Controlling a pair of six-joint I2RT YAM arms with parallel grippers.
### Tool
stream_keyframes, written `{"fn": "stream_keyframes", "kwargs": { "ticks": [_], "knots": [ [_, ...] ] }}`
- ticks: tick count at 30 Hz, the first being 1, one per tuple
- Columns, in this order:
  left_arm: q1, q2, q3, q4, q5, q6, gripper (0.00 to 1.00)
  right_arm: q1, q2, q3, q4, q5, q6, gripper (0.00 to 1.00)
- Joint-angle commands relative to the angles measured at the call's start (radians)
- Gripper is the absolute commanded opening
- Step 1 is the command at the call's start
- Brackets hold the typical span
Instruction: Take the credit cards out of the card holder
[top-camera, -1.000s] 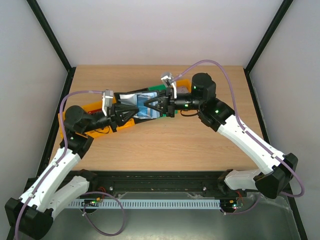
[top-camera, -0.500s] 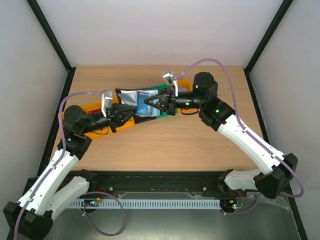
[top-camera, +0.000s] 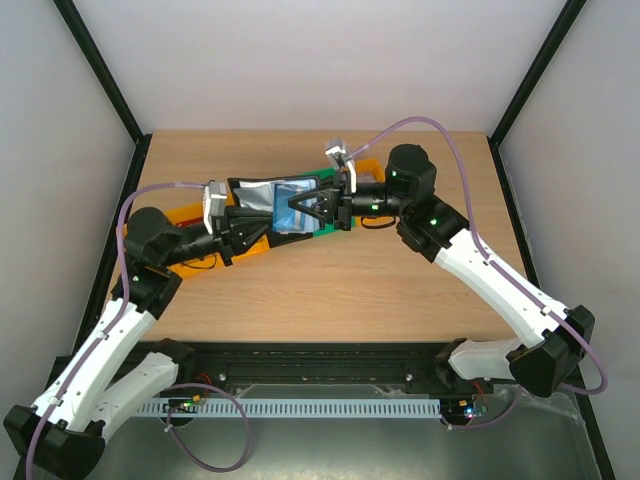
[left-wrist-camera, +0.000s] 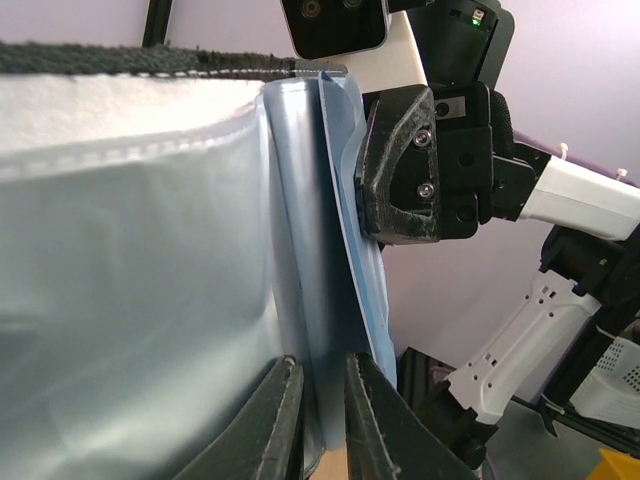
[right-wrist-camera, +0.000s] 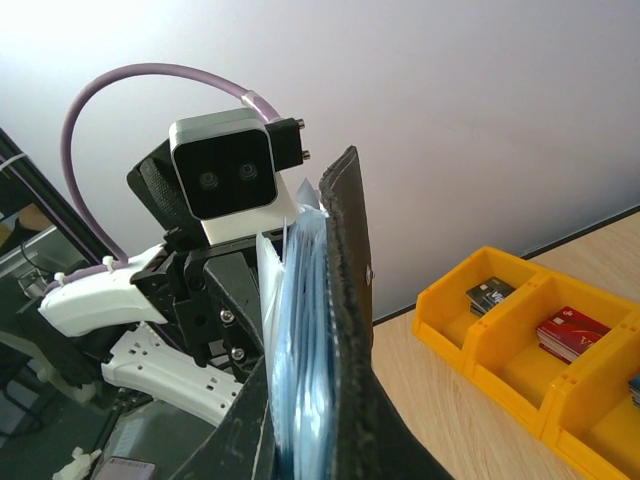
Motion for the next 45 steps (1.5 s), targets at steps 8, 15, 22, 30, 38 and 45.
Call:
{"fn": "stream_keyframes", "kwargs": {
  "ticks": [8, 15, 22, 30, 38, 45],
  "knots": [
    [0.077, 0.009, 0.003, 0.094, 0.107, -0.150, 0.20, 0.005, 0.008, 0.057, -0.059, -0.046, -0.081, 0.02],
    [0.014, 0.037, 0.033, 0.036, 0.079, -0.091, 0.17, 0.005, 0.006, 0.073, -0.073, -0.046, -0.089, 0.02],
    [0.013, 0.043, 0.032, 0.028, 0.040, -0.098, 0.02, 0.005, 0.008, 0.083, -0.075, -0.056, -0.091, 0.02],
    [0.019, 0.040, 0.030, 0.017, 0.021, -0.087, 0.02, 0.006, 0.010, 0.080, -0.064, -0.108, -0.087, 0.02],
    [-0.028, 0.063, 0.036, 0.008, -0.047, -0.040, 0.10, 0.022, 0.026, 0.059, 0.011, -0.115, -0.032, 0.03],
    [-0.034, 0.071, 0.026, 0.057, -0.024, -0.061, 0.11, 0.024, 0.021, 0.047, 0.012, -0.126, -0.040, 0.03]
  ]
}}
